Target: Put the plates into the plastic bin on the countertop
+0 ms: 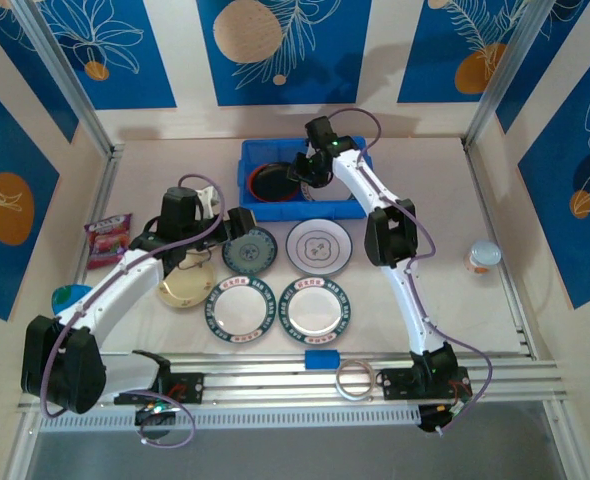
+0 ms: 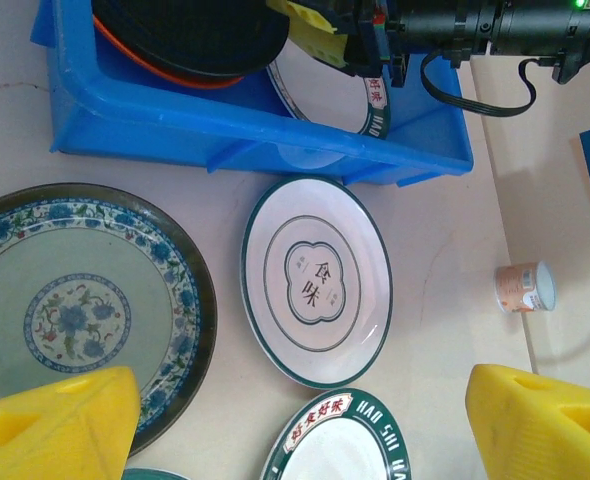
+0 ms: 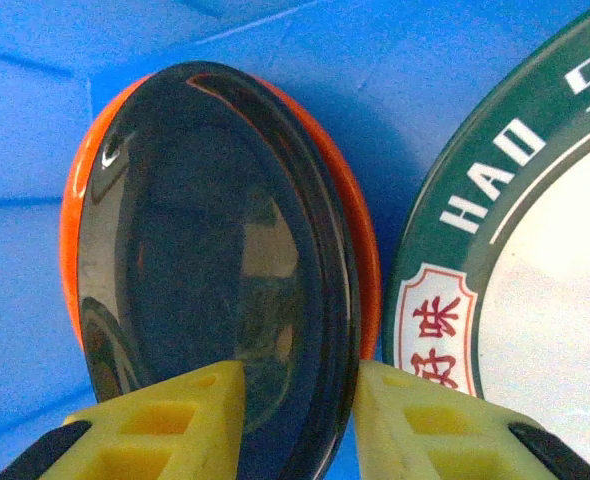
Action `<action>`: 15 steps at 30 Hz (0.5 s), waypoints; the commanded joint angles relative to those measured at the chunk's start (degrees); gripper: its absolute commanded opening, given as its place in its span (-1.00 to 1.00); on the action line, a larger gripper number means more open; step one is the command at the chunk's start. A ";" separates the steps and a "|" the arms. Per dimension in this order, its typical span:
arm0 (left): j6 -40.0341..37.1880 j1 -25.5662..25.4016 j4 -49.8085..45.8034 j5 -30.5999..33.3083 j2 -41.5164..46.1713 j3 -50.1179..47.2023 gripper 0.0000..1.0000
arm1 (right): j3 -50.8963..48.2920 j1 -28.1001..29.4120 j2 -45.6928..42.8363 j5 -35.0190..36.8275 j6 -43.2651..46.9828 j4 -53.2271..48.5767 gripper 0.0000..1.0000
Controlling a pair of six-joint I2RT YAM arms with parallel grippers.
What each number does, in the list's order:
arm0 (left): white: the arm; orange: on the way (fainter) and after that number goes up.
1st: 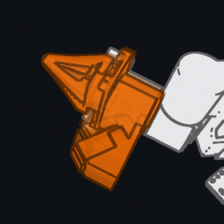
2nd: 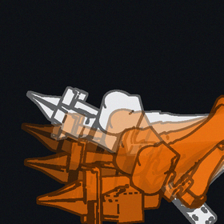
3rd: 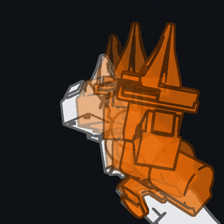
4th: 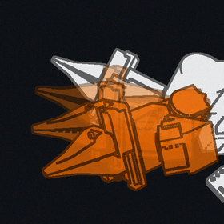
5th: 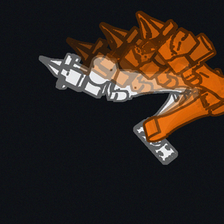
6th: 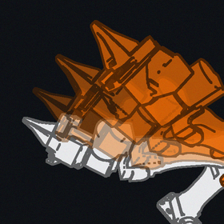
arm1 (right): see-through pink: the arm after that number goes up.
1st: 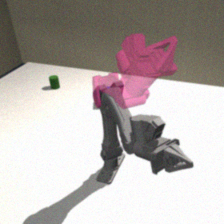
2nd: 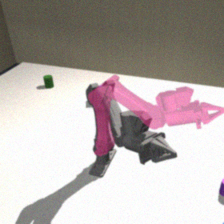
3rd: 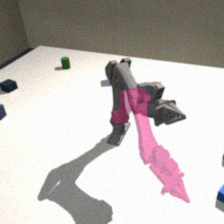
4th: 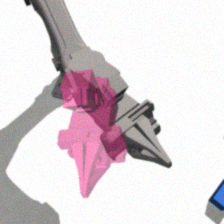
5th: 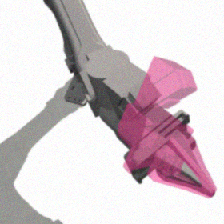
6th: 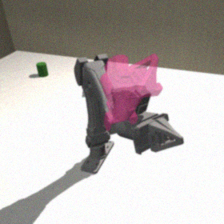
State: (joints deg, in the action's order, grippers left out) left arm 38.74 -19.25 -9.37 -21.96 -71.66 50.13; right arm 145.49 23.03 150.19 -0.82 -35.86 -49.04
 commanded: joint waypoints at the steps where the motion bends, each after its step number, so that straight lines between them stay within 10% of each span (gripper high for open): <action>1: 0.46 0.52 1.42 0.44 -0.48 -0.58 0.69 | 2.78 0.75 1.48 0.73 1.13 -1.73 -0.30; 15: 0.14 0.52 2.58 -0.62 -2.37 -0.26 0.80 | 6.41 0.71 1.86 2.62 3.14 -5.18 -0.05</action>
State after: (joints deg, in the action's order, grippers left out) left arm 38.70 -19.25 -8.51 -21.98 -73.41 49.95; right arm 149.77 23.31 151.83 1.13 -33.93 -52.18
